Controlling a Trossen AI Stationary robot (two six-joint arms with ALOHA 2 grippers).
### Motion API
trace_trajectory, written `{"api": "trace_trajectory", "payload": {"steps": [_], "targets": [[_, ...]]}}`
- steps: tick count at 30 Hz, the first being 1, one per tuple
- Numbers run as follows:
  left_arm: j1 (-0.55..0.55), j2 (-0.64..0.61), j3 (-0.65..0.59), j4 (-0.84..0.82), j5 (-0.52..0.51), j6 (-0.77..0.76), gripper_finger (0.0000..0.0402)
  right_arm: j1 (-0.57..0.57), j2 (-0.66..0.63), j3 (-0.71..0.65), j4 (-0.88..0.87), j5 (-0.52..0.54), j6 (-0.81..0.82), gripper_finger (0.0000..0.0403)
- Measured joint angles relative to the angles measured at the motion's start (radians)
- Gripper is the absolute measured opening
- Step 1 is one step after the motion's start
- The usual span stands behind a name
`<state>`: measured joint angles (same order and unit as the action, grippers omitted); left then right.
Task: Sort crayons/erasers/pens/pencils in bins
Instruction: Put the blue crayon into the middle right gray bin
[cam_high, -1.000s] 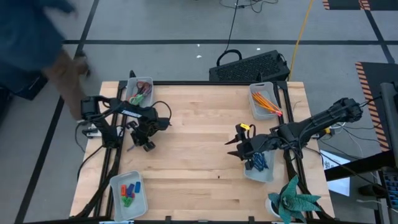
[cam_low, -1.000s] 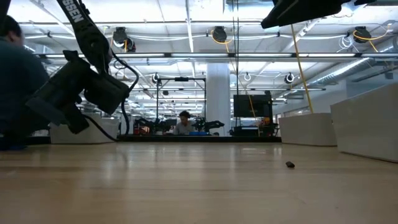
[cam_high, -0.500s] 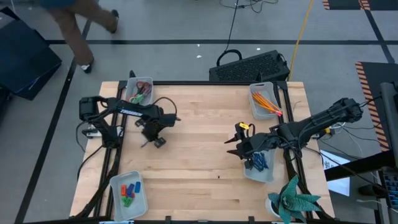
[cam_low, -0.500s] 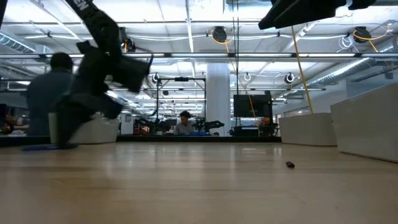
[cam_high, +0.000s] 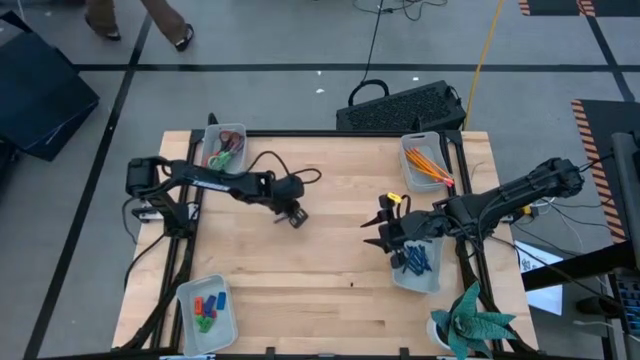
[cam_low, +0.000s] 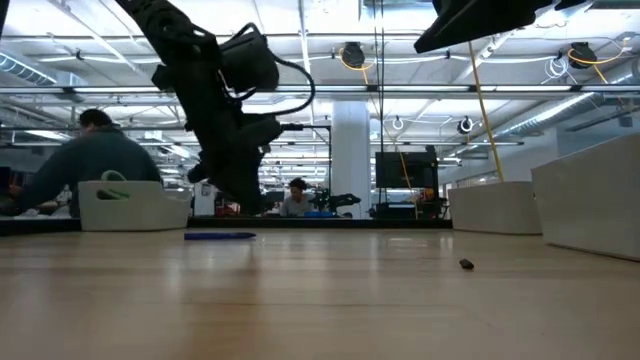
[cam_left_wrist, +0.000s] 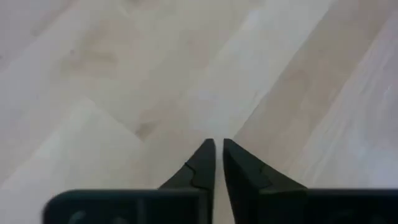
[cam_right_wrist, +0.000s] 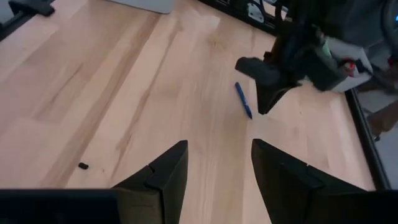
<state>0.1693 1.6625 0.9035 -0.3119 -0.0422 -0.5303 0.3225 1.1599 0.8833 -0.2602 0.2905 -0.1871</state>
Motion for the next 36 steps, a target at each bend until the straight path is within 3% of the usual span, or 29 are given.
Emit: {"api": "trace_trajectory", "payload": {"steps": [7, 14, 18, 21, 28, 32, 36], "targets": [[-0.009, -0.013, -0.001, 0.113, 0.007, 0.027, 0.0143, 0.0, 0.0, 0.0, -0.002, 0.0, 0.009, 0.0169], [-0.045, -0.013, -0.001, 0.125, 0.004, 0.19, 0.0231, 0.001, 0.0, 0.0, -0.001, 0.0, -0.058, 0.0169], [-0.123, -0.013, -0.006, -0.001, -0.016, 0.206, 0.0231, 0.002, 0.0, 0.0, -0.012, 0.0, -0.04, 0.0169], [-0.199, -0.013, -0.057, 0.041, -0.089, 0.186, 0.0222, 0.007, 0.0, 0.0, -0.027, 0.001, -0.014, 0.0169], [-0.323, -0.004, -0.225, 0.36, -0.38, 0.045, 0.0214, 0.007, 0.0, 0.0, -0.038, -0.004, 0.091, 0.0169], [-0.32, 0.004, -0.35, 0.582, -0.406, -0.031, 0.0214, 0.007, 0.0, 0.0, -0.046, -0.005, 0.118, 0.0169], [-0.331, 0.023, -0.424, 0.701, -0.409, 0.069, 0.0207, 0.007, 0.0, 0.0, -0.065, -0.007, 0.121, 0.0169]]}}
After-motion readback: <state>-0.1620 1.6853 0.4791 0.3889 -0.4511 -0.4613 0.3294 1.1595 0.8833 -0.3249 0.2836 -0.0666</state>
